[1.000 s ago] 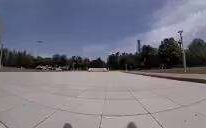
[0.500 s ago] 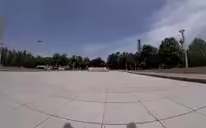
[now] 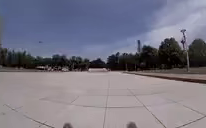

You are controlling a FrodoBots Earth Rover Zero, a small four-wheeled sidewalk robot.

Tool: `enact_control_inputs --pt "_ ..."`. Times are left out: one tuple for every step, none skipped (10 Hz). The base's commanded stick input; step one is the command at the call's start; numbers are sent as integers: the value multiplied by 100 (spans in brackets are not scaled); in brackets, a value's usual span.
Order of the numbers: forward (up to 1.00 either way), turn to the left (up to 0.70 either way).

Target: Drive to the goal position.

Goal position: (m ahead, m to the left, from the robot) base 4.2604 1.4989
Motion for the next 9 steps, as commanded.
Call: enact_control_inputs --pt "45 3" --pt "45 3" --pt "45 3" --pt "45 3" --pt "45 3" --pt "45 3" --pt "45 3" --pt "45 3" --pt "45 3"
